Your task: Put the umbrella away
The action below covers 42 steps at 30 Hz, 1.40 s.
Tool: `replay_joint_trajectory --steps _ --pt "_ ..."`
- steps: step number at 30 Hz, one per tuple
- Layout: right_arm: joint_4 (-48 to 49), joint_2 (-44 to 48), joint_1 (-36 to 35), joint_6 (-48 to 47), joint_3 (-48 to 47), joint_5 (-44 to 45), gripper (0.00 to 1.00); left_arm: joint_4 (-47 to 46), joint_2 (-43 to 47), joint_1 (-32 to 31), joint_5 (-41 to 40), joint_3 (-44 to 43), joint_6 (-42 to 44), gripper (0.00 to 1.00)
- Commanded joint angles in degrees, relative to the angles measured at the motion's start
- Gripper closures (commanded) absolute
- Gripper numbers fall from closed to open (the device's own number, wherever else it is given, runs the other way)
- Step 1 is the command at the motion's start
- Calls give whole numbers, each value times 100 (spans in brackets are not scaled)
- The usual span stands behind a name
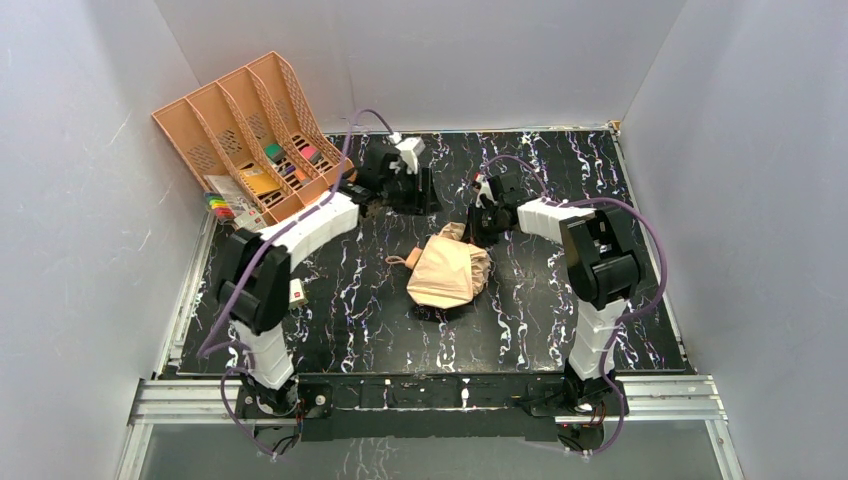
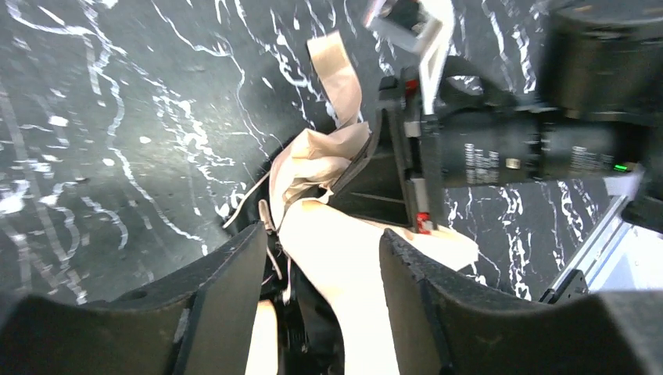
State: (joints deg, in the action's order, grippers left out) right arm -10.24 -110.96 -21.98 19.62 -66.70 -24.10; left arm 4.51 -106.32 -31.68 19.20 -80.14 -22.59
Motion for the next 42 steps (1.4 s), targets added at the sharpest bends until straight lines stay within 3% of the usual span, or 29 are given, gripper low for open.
replay_joint_trajectory --steps 1,5,11,17,28,42 --pt "-495 -495 48 -140 -122 656 97 238 1105 101 -187 502 292 43" --pt "-589 -679 70 -174 -209 562 97 44 2135 101 132 1717 184 33" --pt "-627 -868 101 -225 -274 343 97 -1025 3565 -4 426 3746 -826 18" --pt "-611 -937 107 -222 -267 193 97 -1978 3988 -294 177 4737 -1418 8" --pt "-633 -1019 138 -89 -290 173 97 -2356 3432 -506 260 4799 -1191 9" --pt "-690 -1665 644 122 -563 -100 100 -2412 3581 -918 -132 4950 -1179 11"
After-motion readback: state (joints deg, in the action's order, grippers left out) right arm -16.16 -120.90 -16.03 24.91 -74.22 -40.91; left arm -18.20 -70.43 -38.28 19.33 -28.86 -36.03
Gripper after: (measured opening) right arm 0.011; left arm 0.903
